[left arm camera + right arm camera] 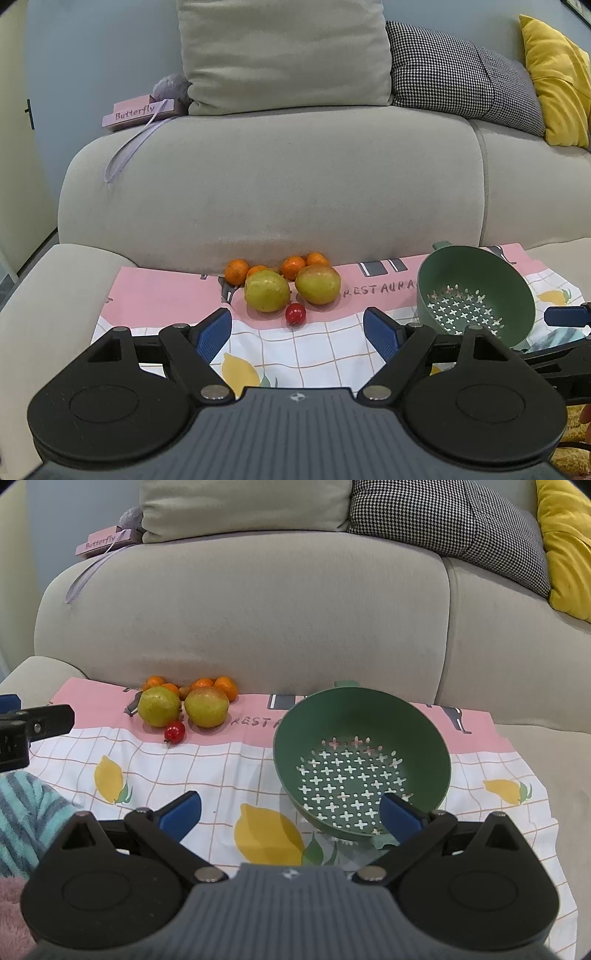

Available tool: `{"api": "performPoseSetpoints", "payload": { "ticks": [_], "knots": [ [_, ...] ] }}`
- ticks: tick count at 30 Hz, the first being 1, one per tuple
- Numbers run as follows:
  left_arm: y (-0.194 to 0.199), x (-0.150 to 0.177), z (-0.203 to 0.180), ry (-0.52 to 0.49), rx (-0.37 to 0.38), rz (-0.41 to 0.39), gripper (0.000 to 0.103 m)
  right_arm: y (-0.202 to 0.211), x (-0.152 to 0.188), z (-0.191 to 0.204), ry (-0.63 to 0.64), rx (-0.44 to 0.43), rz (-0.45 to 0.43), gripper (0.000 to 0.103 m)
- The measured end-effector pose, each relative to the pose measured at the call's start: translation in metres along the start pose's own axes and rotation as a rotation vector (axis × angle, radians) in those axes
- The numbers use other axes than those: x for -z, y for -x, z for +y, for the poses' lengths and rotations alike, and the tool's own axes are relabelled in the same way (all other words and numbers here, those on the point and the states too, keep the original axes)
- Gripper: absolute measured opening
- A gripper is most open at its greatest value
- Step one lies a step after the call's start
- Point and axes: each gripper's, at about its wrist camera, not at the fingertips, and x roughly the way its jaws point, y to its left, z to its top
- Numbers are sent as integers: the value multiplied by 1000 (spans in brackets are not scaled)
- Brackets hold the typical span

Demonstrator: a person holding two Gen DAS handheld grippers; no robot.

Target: Organize fruits

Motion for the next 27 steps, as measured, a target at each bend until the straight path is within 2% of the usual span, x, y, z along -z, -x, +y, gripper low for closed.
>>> {"api": "performPoseSetpoints", "payload": {
  "ticks": [27],
  "knots": [
    [-2, 1, -4, 0, 17, 8, 95, -3, 0, -1, -22, 5, 23, 99]
  ]
}}
